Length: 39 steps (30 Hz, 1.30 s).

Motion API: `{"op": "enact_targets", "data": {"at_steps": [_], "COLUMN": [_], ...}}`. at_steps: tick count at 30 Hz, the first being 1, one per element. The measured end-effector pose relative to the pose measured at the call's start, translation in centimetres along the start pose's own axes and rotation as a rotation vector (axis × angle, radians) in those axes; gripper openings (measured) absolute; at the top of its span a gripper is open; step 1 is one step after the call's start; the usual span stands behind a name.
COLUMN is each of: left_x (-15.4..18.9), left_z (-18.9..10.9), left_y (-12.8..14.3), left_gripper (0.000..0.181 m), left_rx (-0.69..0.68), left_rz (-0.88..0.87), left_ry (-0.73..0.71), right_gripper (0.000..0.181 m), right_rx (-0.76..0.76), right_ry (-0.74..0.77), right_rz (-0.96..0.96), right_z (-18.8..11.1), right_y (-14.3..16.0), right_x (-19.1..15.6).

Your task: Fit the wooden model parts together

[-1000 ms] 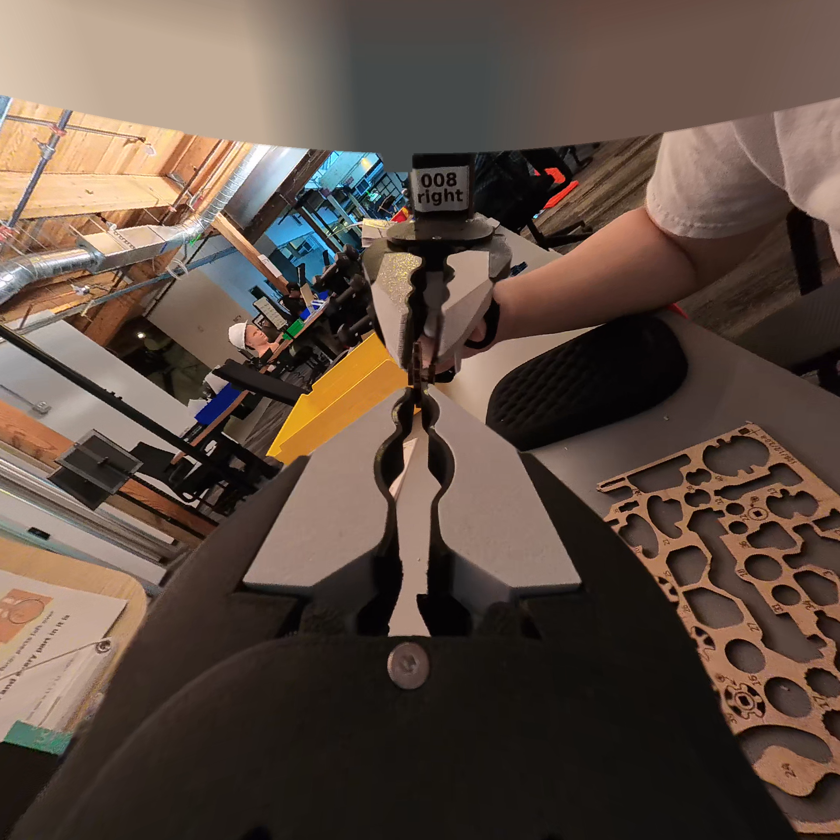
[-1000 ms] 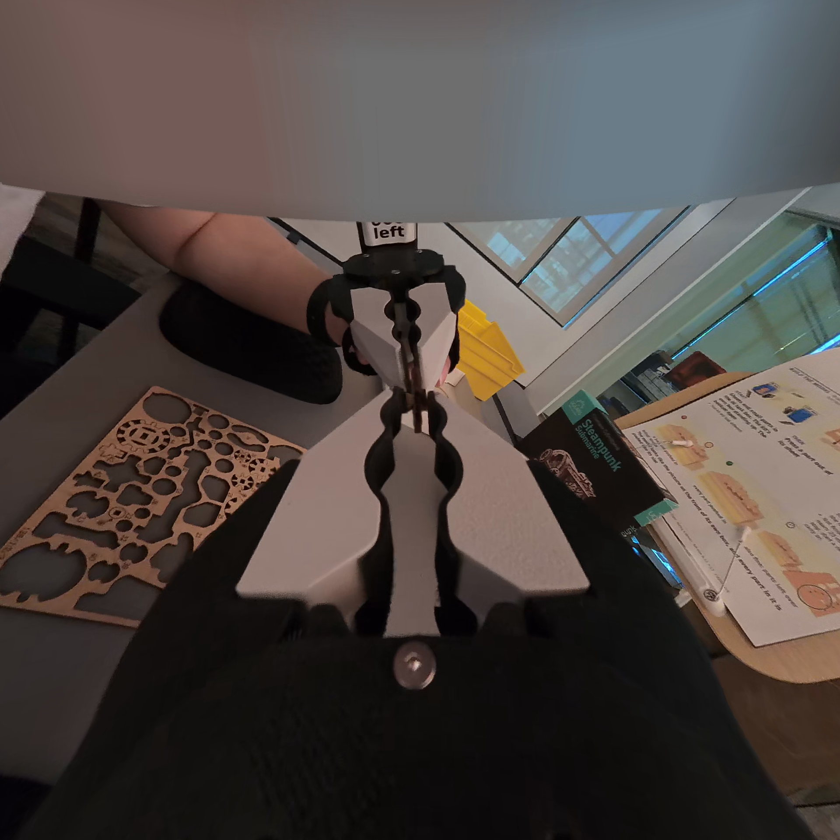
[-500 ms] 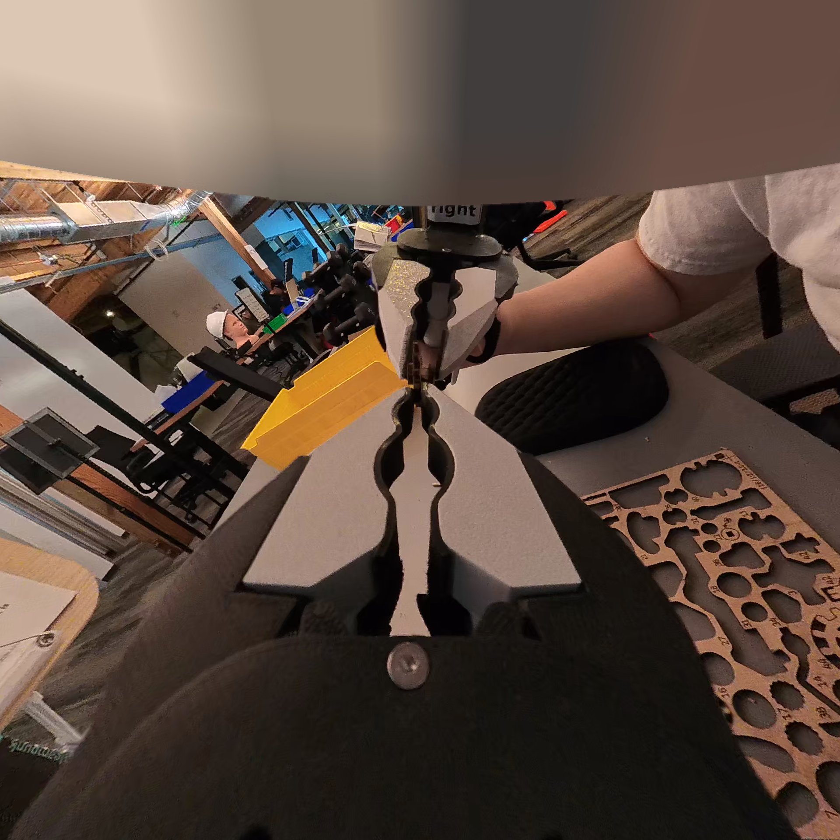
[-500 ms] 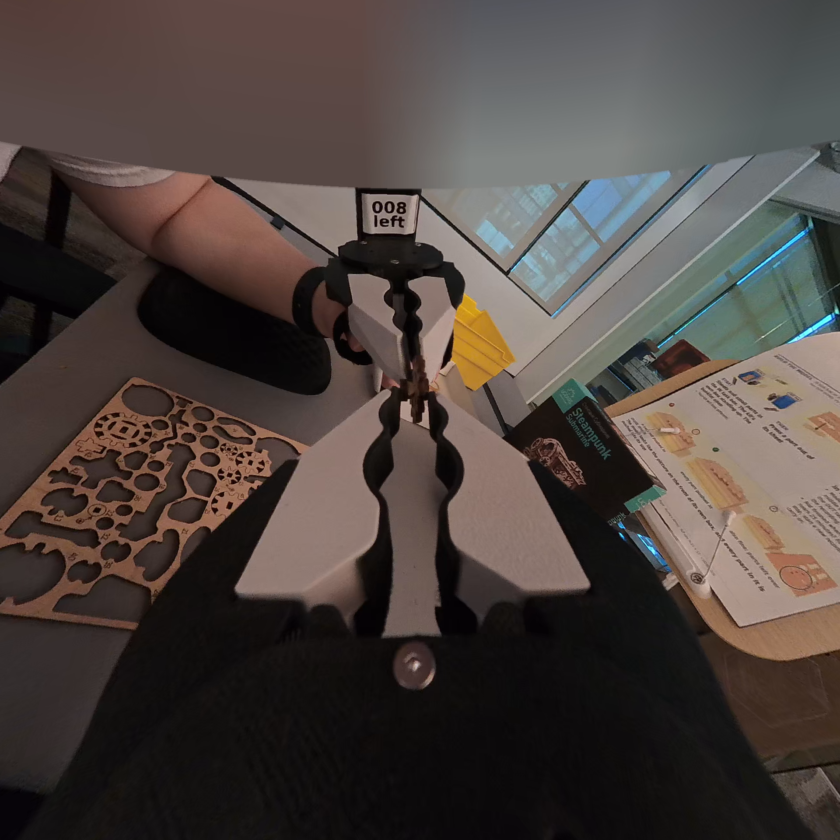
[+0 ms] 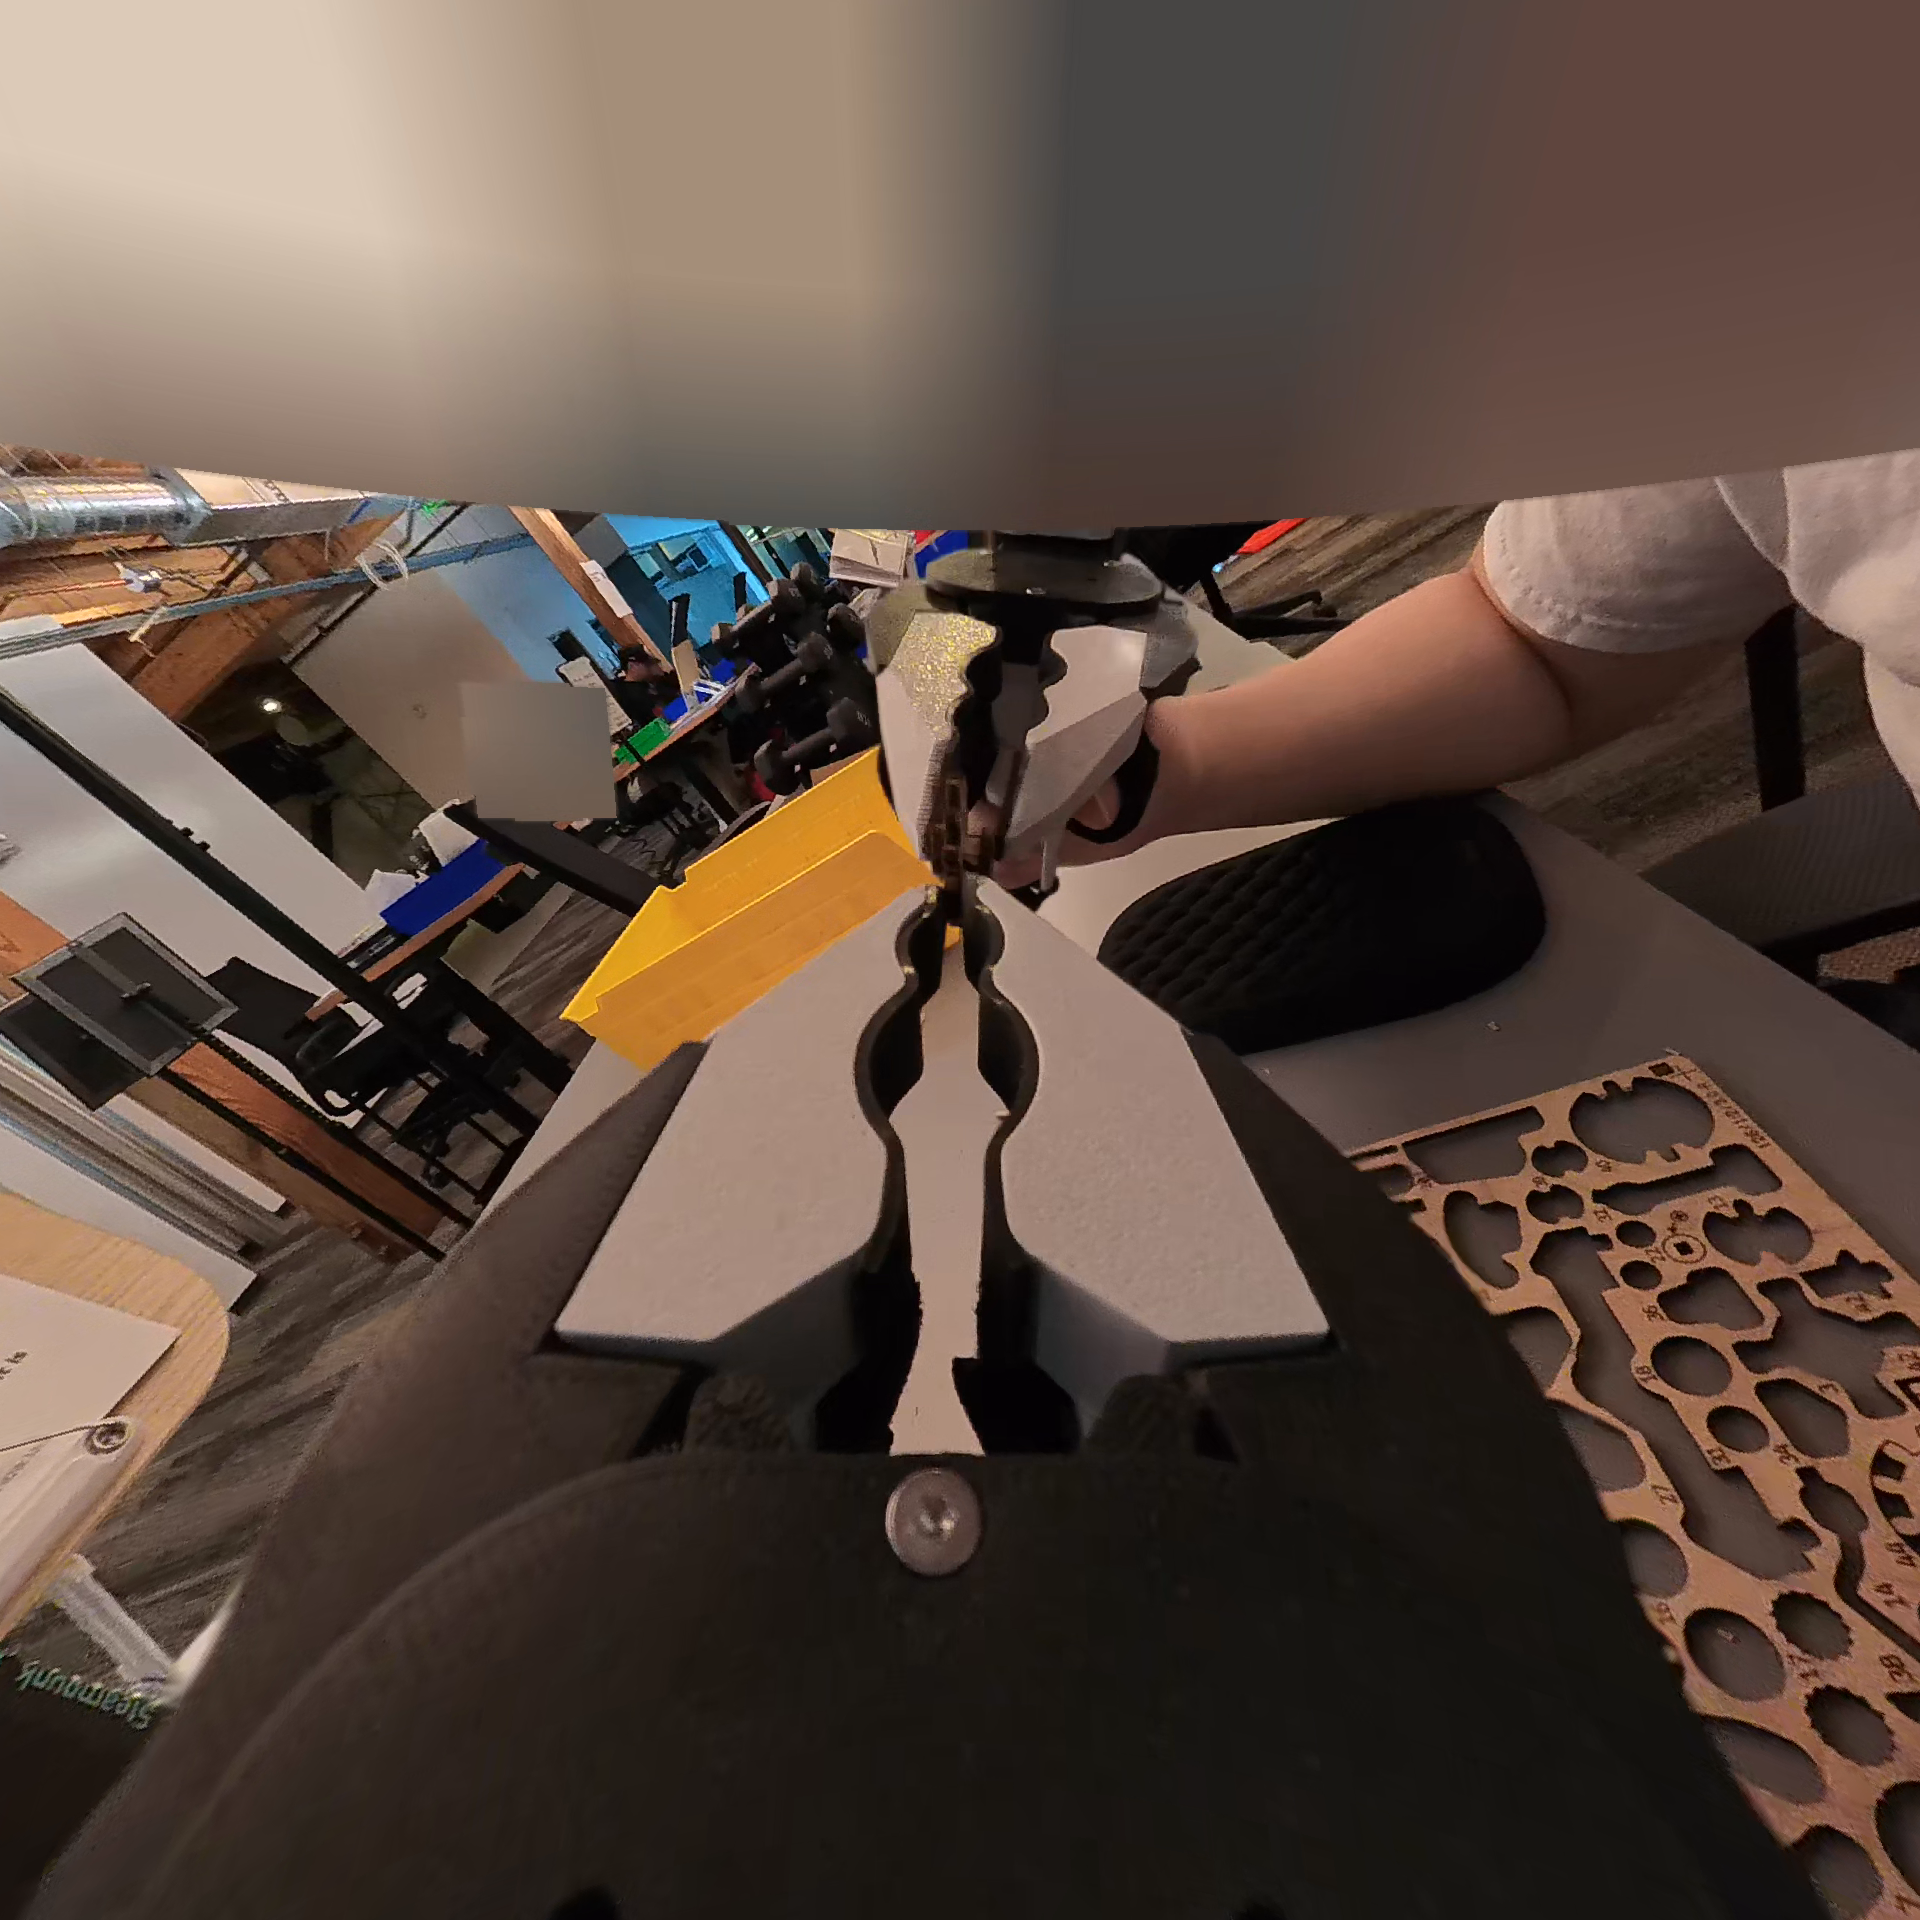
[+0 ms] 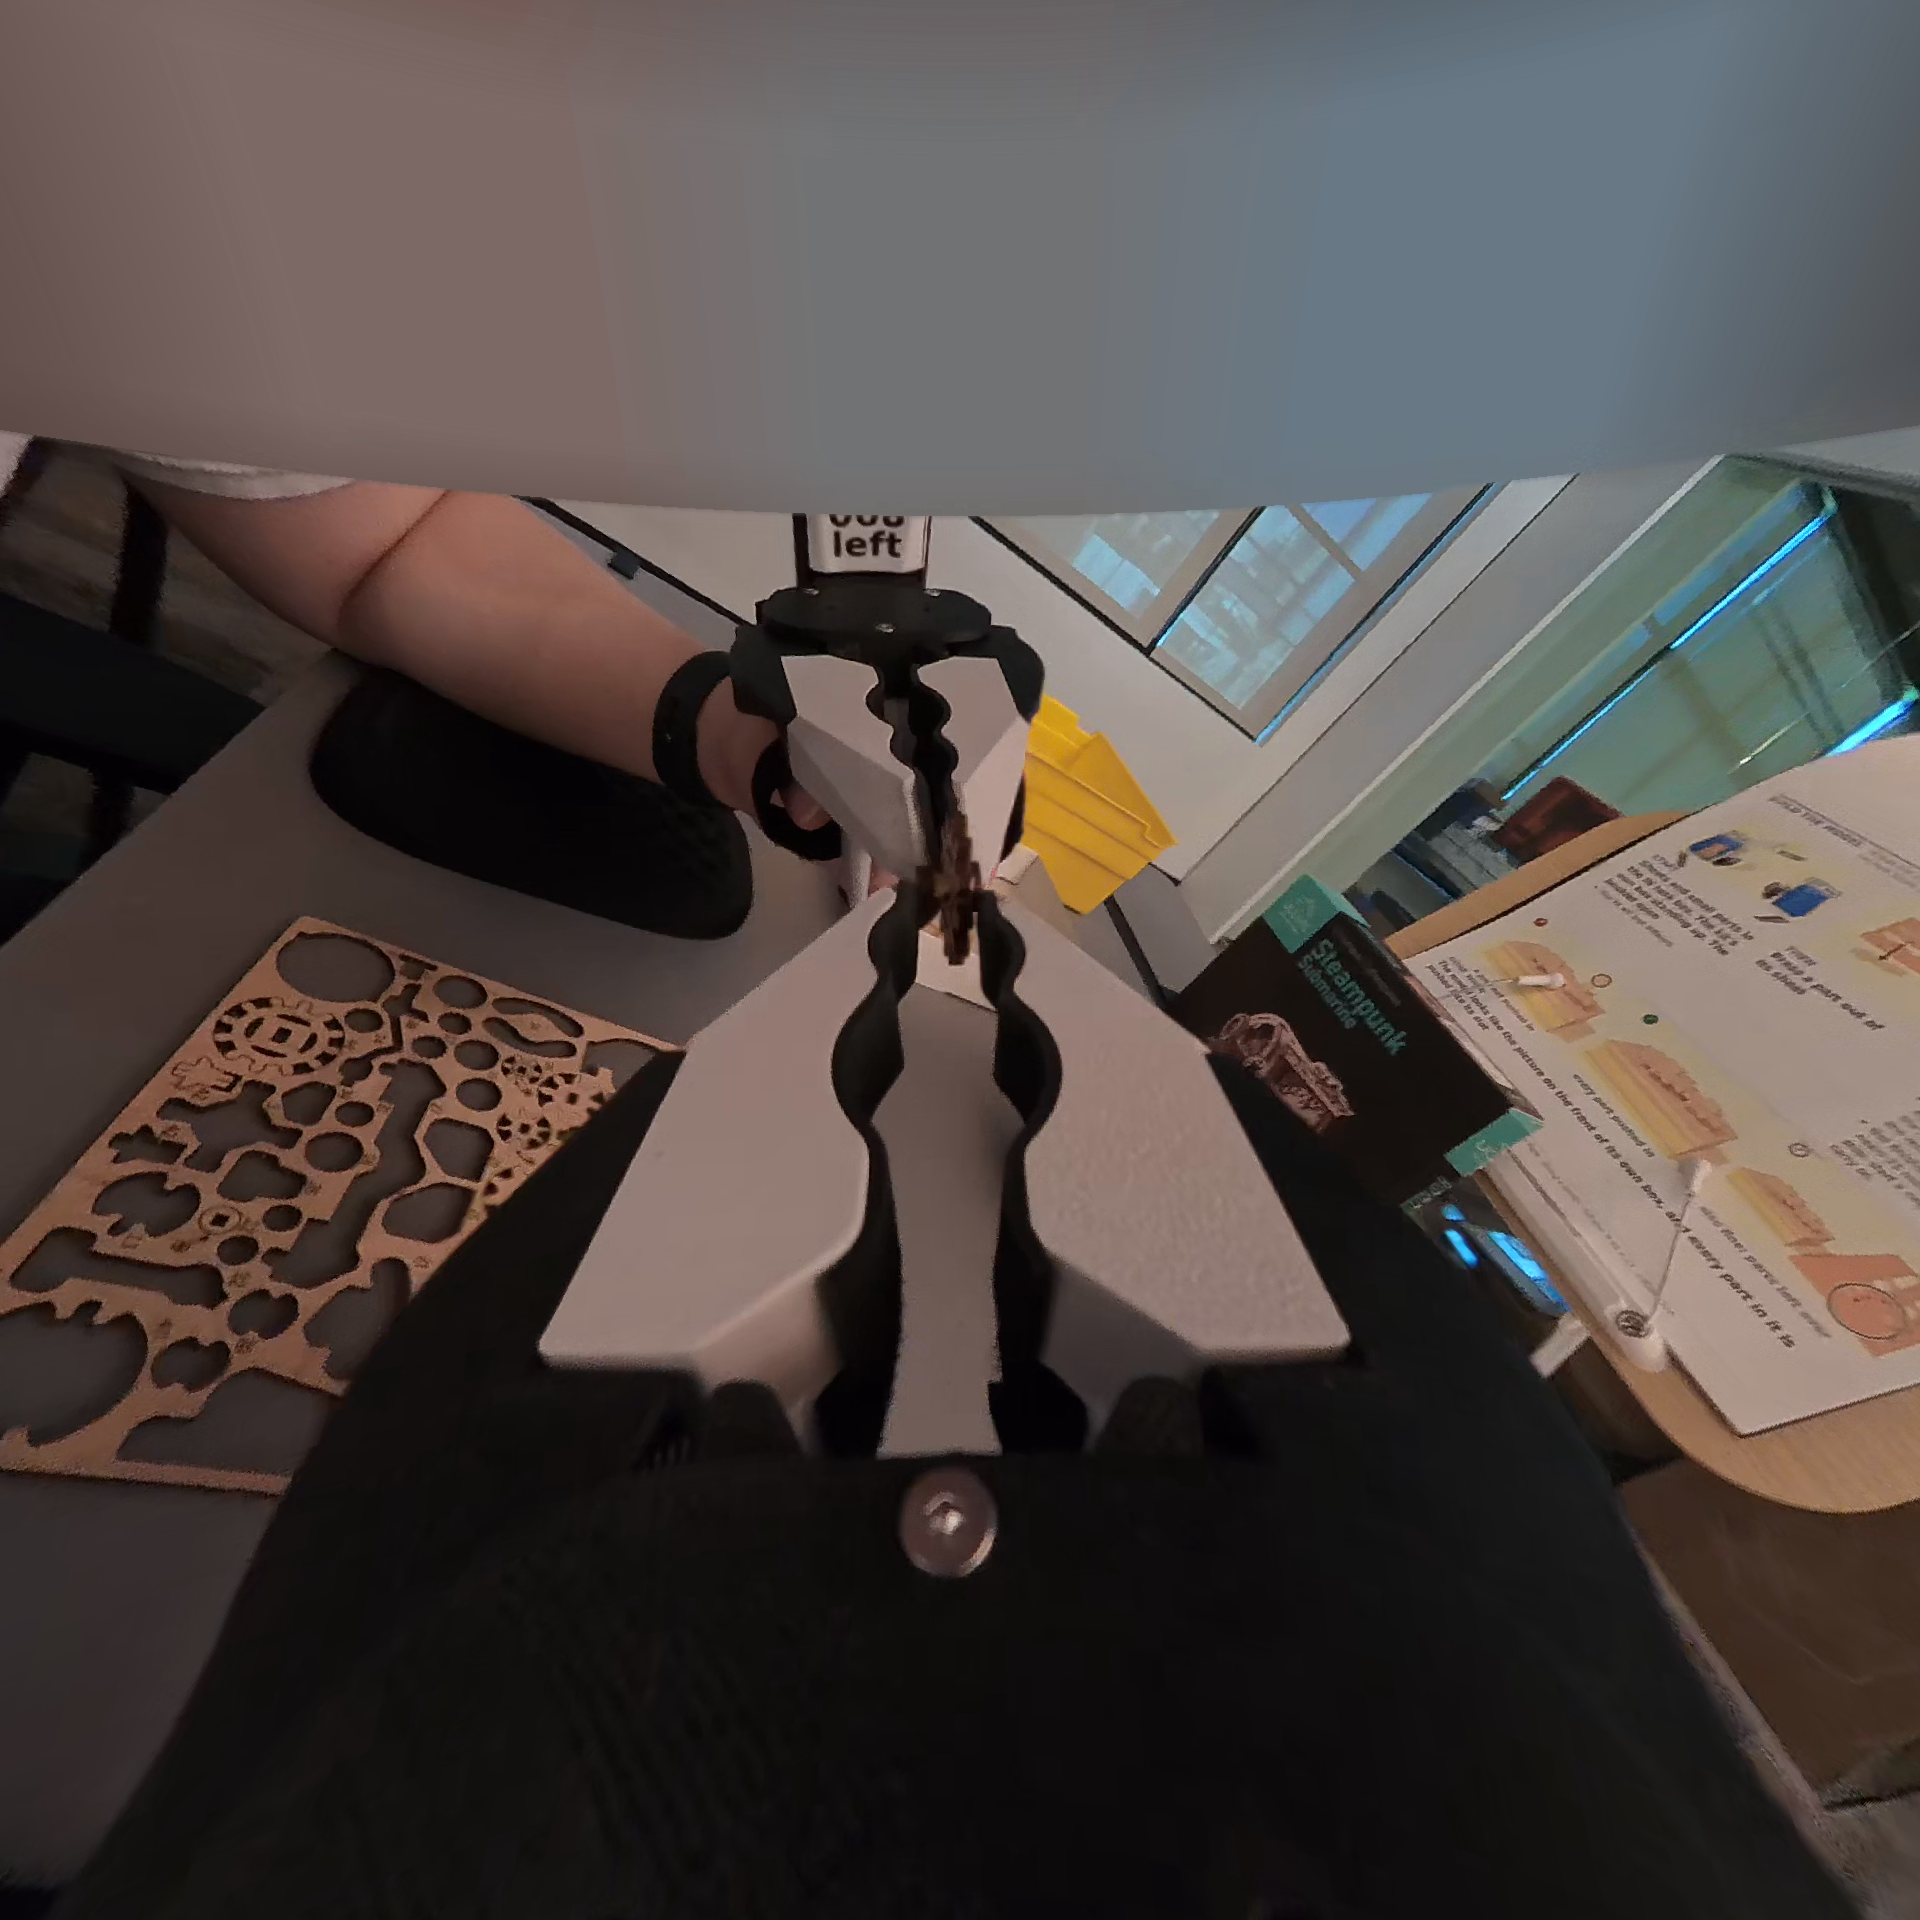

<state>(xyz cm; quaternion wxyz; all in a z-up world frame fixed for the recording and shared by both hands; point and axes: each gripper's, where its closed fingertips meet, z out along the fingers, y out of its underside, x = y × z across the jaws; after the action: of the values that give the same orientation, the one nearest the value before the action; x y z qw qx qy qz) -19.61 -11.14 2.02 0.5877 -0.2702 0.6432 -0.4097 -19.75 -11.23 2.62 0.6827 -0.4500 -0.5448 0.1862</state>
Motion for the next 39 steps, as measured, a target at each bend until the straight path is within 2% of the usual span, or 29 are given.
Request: {"op": "enact_targets", "data": {"at_steps": [6, 8, 9, 14, 23, 26, 28, 29, 30, 31, 33, 34, 37, 39], "left_x": [0.1, 0.0, 0.1, 0.6, 0.5, 0.2, -0.3, -1.0, -1.9, -2.6, -3.6, -3.9, -3.7, -3.0], "left_z": [0.0, 0.1, 0.2, 0.5, 0.4, 0.4, 0.4, 0.2, 0.0, -0.4, -1.3, -1.7, -2.7, -2.9], "left_y": [0.1, -0.1, 0.0, -0.2, 0.1, 0.9, 2.7, 4.3, 6.4, 8.5, 12.3, 13.9, 17.4, 18.6], "left_gripper": [0.003, 0.021, 0.022, 0.010, 0.009, 0.009, 0.009, 0.009, 0.009, 0.009, 0.010, 0.010, 0.010, 0.010], "left_rx": [-0.010, -0.014, -0.025, -0.039, -0.066, -0.068, -0.113, -0.169, -0.260, -0.355, -0.519, -0.584, -0.762, -0.815], "left_rz": [0.035, 0.044, 0.042, 0.095, 0.064, -0.002, -0.065, -0.093, -0.125, -0.160, -0.212, -0.225, -0.291, -0.367], "left_ry": [-0.003, -0.019, -0.007, -0.009, 0.015, 0.019, 0.015, -0.014, -0.057, -0.090, -0.166, -0.200, -0.243, -0.235], "right_gripper": [0.009, 0.009, 0.009, 0.009, 0.009, 0.010, 0.027, 0.026, 0.025, 0.023, 0.022, 0.025, 0.043, 0.046], "right_rx": [-0.010, 0.000, -0.004, -0.009, 0.003, 0.000, -0.022, -0.074, -0.156, -0.264, -0.547, -0.651, -0.857, -0.908], "right_ry": [0.004, -0.005, -0.010, -0.027, -0.041, -0.070, -0.075, -0.072, 0.015, 0.173, 0.499, 0.582, 0.730, 0.730], "right_rz": [-0.041, -0.020, -0.002, -0.007, 0.041, 0.128, 0.167, 0.195, 0.224, 0.244, 0.283, 0.286, 0.307, 0.366], "right_z": [-0.1, -0.1, -0.1, 0.1, 0.2, 0.3, 0.3, 0.3, 0.2, -0.5, -3.7, -4.9, -7.3, -7.3], "right_y": [0.0, 0.1, 0.2, 0.3, 0.6, 1.5, 2.6, 3.9, 5.8, 8.2, 13.7, 15.6, 19.4, 20.9], "right_x": [-0.1, -0.1, -0.1, -0.4, -0.4, -0.2, 0.2, 0.5, 2.1, 4.6, 8.9, 9.7, 10.7, 10.1]}}
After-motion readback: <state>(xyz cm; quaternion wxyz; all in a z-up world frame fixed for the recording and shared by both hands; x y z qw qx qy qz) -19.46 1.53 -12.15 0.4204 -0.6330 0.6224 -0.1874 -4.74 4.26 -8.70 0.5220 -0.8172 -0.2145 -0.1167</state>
